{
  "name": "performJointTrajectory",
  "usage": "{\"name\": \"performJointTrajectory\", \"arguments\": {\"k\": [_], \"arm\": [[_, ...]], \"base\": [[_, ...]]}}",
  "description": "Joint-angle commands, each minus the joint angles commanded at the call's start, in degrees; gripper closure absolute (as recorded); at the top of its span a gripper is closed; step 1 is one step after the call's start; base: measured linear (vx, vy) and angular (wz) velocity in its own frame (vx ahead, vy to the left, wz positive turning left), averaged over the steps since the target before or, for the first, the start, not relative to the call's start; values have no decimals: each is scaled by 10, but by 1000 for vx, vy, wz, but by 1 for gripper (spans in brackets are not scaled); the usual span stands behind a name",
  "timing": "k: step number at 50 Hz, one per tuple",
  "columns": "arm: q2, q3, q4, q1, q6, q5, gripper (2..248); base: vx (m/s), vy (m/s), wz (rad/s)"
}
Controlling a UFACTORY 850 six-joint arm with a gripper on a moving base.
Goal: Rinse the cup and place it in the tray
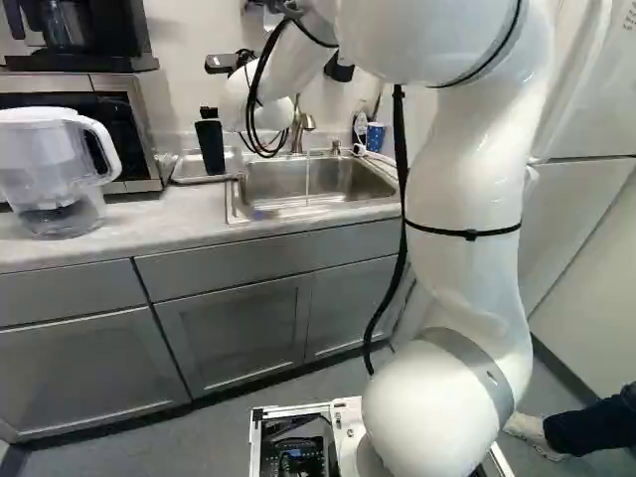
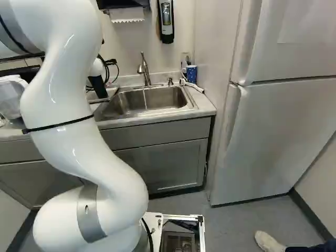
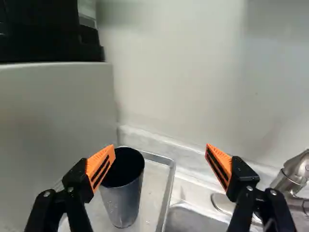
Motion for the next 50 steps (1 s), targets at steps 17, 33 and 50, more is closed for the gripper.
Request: {"name": "performJointTrajectory", "arguments": {"k": [17,33,50], "arm": [[12,14,18,-24,0,6,3],[19,14,21,-48,0,6,3],[27,3,21,-74,0,6,3]], "base": [[0,0,0],[0,0,0],[0,0,0]]}}
